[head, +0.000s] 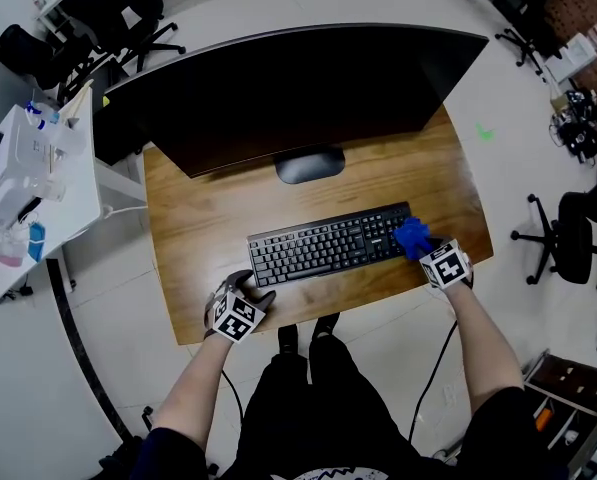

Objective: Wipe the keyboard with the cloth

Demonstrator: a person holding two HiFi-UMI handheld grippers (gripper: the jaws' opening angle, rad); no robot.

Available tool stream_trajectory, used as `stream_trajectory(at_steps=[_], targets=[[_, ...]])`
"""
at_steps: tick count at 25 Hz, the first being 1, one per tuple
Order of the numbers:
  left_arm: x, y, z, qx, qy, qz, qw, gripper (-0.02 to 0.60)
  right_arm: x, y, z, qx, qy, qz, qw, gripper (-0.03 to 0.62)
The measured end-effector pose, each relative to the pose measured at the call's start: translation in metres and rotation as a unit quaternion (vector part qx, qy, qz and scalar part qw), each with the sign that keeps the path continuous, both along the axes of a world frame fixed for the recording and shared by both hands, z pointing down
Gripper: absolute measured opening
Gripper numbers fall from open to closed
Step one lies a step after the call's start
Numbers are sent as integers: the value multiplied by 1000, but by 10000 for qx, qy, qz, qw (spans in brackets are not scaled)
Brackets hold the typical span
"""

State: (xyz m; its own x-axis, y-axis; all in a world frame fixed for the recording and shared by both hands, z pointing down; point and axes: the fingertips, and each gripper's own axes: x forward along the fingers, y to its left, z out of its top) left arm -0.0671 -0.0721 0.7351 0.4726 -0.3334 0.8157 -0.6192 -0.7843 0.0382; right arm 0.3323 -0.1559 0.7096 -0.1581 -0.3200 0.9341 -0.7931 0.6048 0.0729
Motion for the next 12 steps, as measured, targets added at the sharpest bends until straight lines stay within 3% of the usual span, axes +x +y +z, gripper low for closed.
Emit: stream_trajectory(at_steps=[3, 6, 12], targets=[[0, 0, 0, 8, 17, 18, 10000, 296, -6, -11, -12, 177, -346, 269, 9989, 106], [-1, -1, 1, 36, 28, 14, 10000, 296, -44, -31, -31, 431, -819, 180, 9955, 106], [-1, 0, 1, 10, 10, 3, 10000, 296, -178, -53, -56, 598, -1545, -894, 9821, 106]])
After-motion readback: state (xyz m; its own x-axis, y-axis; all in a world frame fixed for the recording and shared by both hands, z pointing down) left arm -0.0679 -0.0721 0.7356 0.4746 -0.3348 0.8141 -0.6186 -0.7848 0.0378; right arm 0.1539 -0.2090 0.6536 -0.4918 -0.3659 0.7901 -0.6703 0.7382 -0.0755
